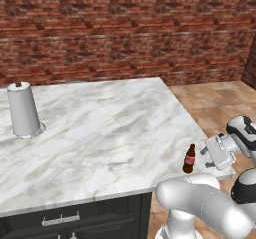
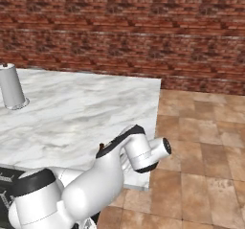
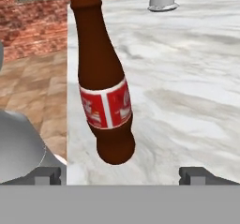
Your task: Pick the bottled drink from the counter and place it in the open cabinet.
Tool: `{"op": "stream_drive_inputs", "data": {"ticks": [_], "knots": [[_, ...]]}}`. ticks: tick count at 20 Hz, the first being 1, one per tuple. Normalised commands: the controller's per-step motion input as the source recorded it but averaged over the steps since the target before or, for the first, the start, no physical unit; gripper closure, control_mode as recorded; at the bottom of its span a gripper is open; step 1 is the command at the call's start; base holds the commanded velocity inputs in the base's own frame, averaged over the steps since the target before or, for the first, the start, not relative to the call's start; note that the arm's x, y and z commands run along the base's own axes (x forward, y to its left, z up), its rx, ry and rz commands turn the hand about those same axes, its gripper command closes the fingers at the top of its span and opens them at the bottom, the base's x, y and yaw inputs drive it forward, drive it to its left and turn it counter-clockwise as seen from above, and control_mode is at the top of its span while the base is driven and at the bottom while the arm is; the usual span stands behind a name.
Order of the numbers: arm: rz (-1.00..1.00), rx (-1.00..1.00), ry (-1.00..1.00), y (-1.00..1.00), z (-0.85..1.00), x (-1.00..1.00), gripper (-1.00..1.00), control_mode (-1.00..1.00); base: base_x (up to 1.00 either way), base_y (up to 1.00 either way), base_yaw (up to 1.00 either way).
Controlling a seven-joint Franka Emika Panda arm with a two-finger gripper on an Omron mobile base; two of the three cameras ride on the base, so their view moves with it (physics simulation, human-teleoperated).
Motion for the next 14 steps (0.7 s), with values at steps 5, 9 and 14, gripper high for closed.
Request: {"op": "stream_drive_inputs", "data": {"ticks": [5, 9, 14], "knots": [[0.0, 0.02, 0.0, 0.17, 0.0, 0.0, -1.0, -1.0, 0.0, 0.0, 0.0], [0.0, 0.04, 0.0, 0.19, 0.0, 0.0, -1.0, -1.0, 0.0, 0.0, 0.0], [0.0, 0.03, 0.0, 0.07, 0.0, 0.0, -1.0, -1.0, 0.0, 0.0, 0.0]]}}
